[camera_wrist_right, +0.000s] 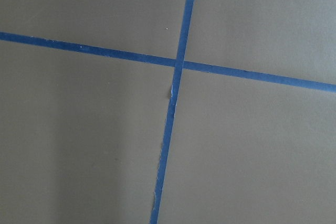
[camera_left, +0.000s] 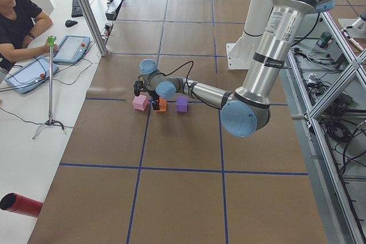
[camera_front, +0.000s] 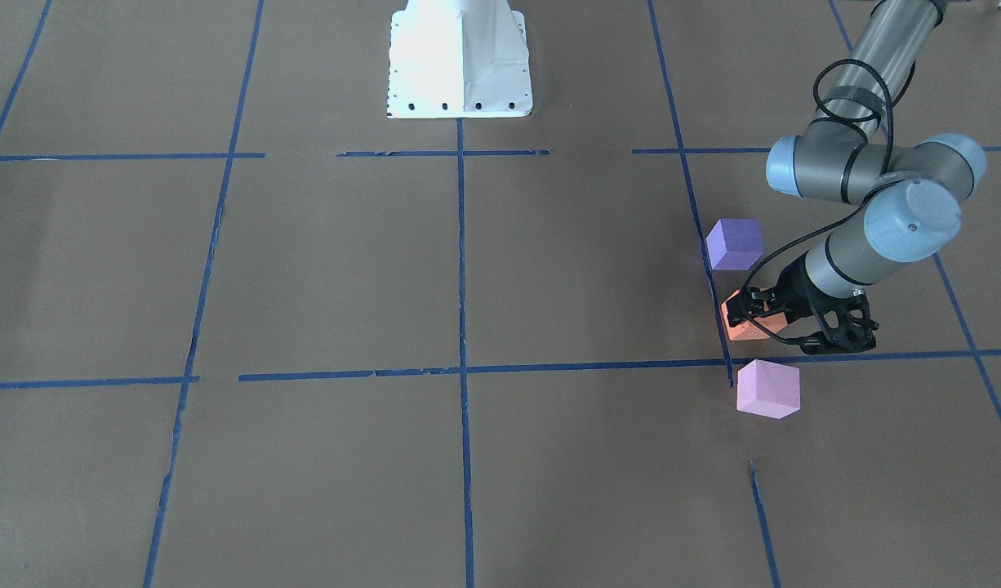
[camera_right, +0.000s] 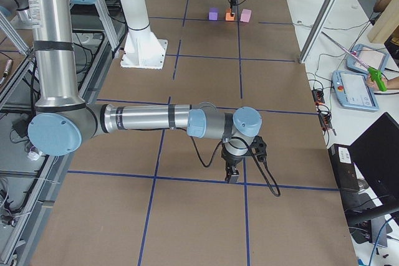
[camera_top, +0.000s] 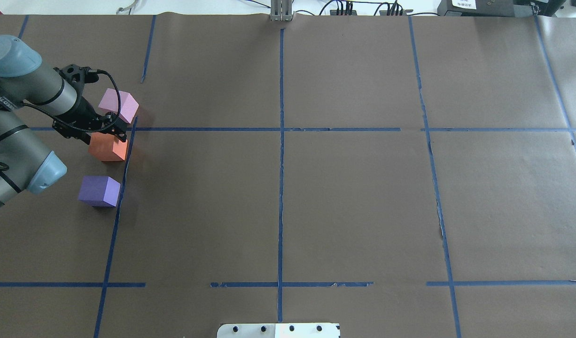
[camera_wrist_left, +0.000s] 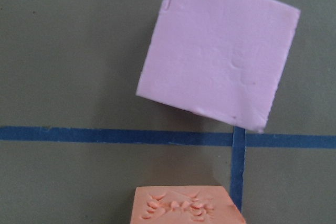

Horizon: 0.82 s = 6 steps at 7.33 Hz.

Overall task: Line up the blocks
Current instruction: 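Open the left gripper and lift it away from the cubes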

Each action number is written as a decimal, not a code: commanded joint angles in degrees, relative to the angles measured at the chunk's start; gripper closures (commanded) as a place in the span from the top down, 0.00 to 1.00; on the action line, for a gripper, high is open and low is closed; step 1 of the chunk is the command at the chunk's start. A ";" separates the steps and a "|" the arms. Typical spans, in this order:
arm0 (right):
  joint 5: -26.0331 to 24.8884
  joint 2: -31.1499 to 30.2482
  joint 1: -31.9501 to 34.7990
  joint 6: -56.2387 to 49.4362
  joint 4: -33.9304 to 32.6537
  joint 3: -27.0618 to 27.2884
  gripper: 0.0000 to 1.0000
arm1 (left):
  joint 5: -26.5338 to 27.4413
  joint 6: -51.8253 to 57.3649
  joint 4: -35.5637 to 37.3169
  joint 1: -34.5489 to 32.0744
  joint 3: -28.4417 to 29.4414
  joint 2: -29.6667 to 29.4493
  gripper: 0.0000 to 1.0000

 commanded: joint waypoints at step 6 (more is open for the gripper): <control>0.00 0.00 0.00 0.00 -0.02 -0.02 1.00 | -0.08 17.55 28.06 -11.55 -24.18 2.81 1.00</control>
